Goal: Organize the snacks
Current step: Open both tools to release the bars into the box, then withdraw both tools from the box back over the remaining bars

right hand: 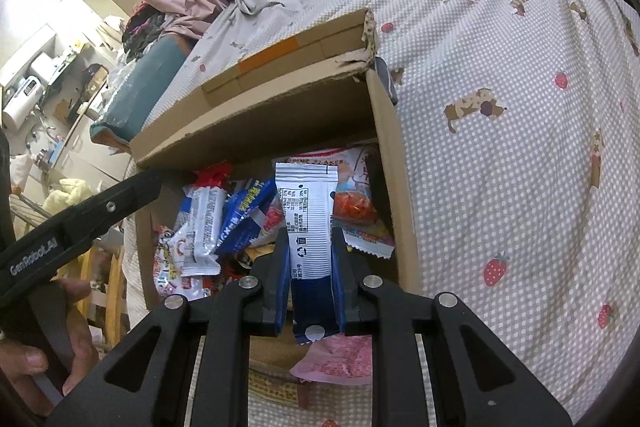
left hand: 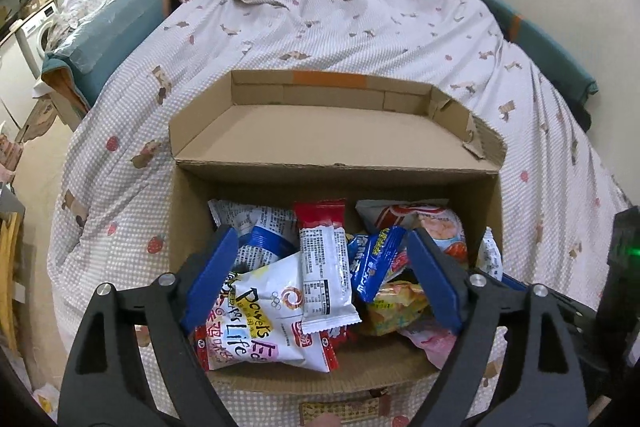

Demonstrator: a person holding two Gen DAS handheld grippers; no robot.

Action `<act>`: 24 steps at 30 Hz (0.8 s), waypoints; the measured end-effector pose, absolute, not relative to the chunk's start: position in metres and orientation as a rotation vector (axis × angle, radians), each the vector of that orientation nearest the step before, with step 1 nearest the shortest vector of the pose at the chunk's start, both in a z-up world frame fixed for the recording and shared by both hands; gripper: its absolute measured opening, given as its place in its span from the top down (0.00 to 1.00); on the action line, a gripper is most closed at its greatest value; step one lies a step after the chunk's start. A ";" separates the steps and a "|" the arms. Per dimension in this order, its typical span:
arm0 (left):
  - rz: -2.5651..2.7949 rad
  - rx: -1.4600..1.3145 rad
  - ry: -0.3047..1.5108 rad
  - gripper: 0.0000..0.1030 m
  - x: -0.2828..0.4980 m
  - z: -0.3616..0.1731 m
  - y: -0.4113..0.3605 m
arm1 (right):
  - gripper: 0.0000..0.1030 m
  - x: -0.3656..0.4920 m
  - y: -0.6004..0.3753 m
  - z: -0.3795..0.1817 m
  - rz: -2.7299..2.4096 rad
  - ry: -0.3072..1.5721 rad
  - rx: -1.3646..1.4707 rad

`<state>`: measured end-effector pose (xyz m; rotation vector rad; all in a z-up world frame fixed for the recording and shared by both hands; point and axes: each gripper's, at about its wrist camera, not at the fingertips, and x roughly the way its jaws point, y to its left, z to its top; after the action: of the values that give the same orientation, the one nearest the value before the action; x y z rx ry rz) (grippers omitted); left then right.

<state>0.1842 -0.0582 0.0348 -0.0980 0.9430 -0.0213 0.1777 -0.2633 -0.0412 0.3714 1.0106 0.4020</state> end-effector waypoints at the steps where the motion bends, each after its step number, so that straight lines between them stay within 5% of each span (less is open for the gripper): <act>1: -0.022 -0.100 0.935 0.18 0.181 0.036 -0.057 | 0.78 0.177 -0.262 -0.040 0.402 1.006 0.365; 12: 0.064 -0.085 0.901 0.14 0.157 0.042 -0.037 | 0.76 0.172 -0.260 -0.029 0.426 0.992 0.371; 14: 0.065 -0.091 0.912 0.14 0.153 0.040 -0.034 | 0.64 0.169 -0.261 -0.027 0.424 0.987 0.368; 16: 0.082 -0.100 0.912 0.14 0.148 0.041 -0.029 | 0.25 0.166 -0.263 -0.024 0.417 0.972 0.370; 24: 0.092 -0.108 0.905 0.14 0.126 0.044 -0.019 | 0.22 0.149 -0.265 -0.014 0.415 0.953 0.391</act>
<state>0.1263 -0.0185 0.0438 -0.1078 0.9055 0.0916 0.1487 -0.2655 -0.0136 0.3911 0.9526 0.4152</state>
